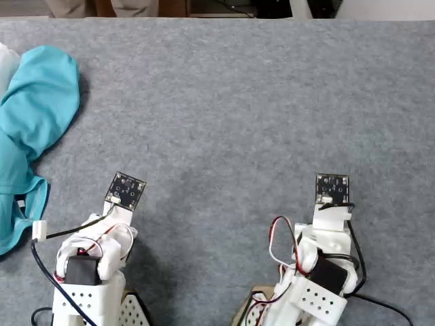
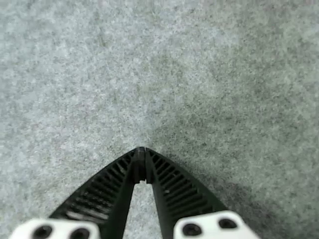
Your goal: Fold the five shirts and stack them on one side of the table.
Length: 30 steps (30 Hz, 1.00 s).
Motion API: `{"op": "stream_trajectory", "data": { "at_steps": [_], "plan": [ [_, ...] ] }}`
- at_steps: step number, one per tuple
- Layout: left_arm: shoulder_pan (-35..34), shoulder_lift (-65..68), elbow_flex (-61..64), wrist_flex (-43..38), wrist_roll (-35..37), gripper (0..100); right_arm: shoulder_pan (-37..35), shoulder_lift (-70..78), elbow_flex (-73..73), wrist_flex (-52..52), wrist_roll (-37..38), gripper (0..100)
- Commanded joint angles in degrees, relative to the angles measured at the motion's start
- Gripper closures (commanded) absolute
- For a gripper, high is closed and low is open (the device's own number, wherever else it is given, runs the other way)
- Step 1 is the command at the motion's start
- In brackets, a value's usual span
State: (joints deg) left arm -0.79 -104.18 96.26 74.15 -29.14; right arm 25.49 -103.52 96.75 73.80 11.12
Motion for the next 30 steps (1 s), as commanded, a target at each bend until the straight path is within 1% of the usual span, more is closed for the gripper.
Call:
{"op": "stream_trajectory", "data": {
  "at_steps": [1, 22, 26, 30],
  "plan": [
    [0.4, -0.3, 0.7, 0.5, -0.2, 98, 0.7, -3.2, 0.1, 0.3, 0.4, 99.3],
    [0.4, -0.3, 0.6, -0.2, -0.1, 98, 0.7, -3.2, 0.1, 0.3, 0.3, 99.3],
    [-1.3, -0.3, -1.5, -6.8, -0.1, 98, 0.7, -3.2, 0.1, 0.3, 0.3, 99.3],
    [-5.2, -0.3, -7.2, -16.4, -0.1, 98, 0.7, -3.2, 0.1, 0.3, 0.3, 99.3]
  ]
}}
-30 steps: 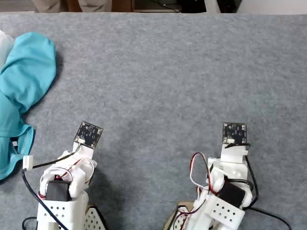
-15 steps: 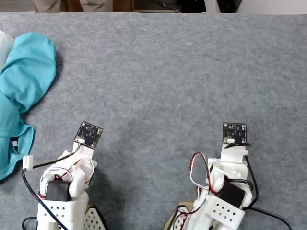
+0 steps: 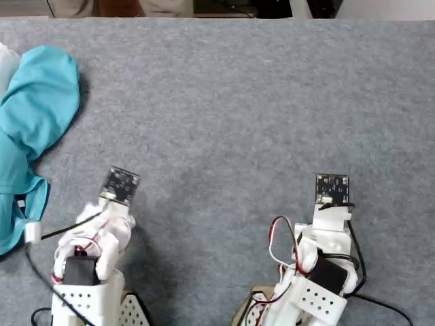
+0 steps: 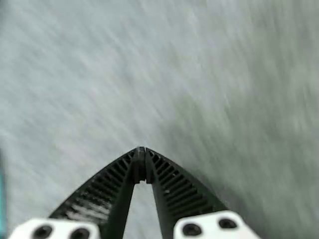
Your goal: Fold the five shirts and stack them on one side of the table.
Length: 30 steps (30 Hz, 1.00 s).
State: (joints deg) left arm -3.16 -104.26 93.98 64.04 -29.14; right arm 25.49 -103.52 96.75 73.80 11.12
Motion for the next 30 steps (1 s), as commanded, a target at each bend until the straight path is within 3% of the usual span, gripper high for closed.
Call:
{"op": "stream_trajectory", "data": {
  "at_steps": [1, 6, 13, 30],
  "plan": [
    [-4.0, -0.2, -6.0, -8.3, -0.1, 98, 0.7, -3.2, 0.1, 0.3, 0.3, 99.3],
    [-9.1, -0.2, -11.4, -14.4, -0.1, 98, 0.7, -3.2, 0.1, 0.3, 0.3, 99.3],
    [-13.8, -0.2, -12.6, -14.9, -0.2, 98, 0.7, -3.2, 0.1, 0.3, 0.3, 99.3],
    [-31.8, -0.2, 3.0, -14.7, -0.1, 98, 0.7, -3.2, 0.1, 0.3, 0.3, 99.3]
  ]
}}
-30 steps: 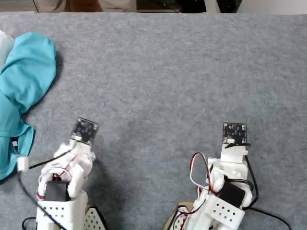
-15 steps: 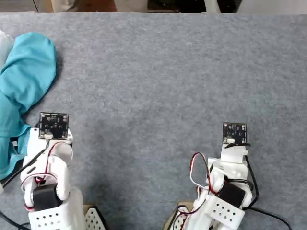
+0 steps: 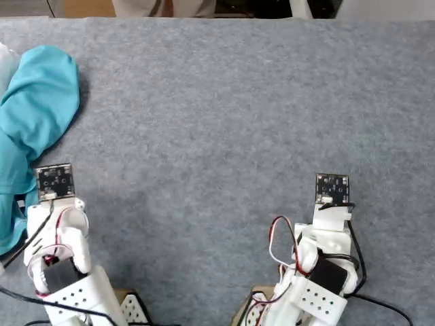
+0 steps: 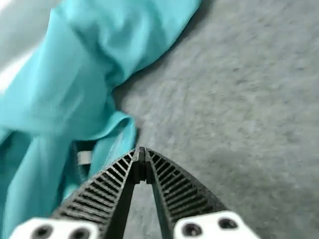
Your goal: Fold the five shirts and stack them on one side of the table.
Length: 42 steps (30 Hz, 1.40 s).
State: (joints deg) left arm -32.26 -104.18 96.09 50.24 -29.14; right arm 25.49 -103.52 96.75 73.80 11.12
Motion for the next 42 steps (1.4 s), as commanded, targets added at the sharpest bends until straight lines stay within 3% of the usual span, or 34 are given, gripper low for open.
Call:
{"op": "stream_trajectory", "data": {
  "at_steps": [1, 23, 27, 31, 38, 42],
  "plan": [
    [-3.8, -0.3, 0.9, -0.9, -0.2, 98, 0.7, -3.2, 0.1, 0.3, 0.3, 99.3],
    [-4.9, -0.2, 0.9, -0.8, 0.1, 98, 0.7, -3.2, 0.1, 0.3, 0.3, 99.3],
    [-5.4, -0.2, 0.7, -5.2, 0.3, 98, 0.7, -3.2, 0.1, 0.3, 0.3, 99.3],
    [-6.6, -0.2, -5.9, -6.2, 4.7, 98, 0.7, -3.2, 0.1, 0.3, 0.3, 99.3],
    [-3.8, 1.3, -23.9, 9.1, 9.0, 98, 0.7, -3.2, 0.1, 0.3, 0.3, 99.3],
    [-3.4, 9.1, -32.6, 12.7, 12.0, 98, 0.7, -3.2, 0.1, 0.3, 0.3, 99.3]
  ]
}}
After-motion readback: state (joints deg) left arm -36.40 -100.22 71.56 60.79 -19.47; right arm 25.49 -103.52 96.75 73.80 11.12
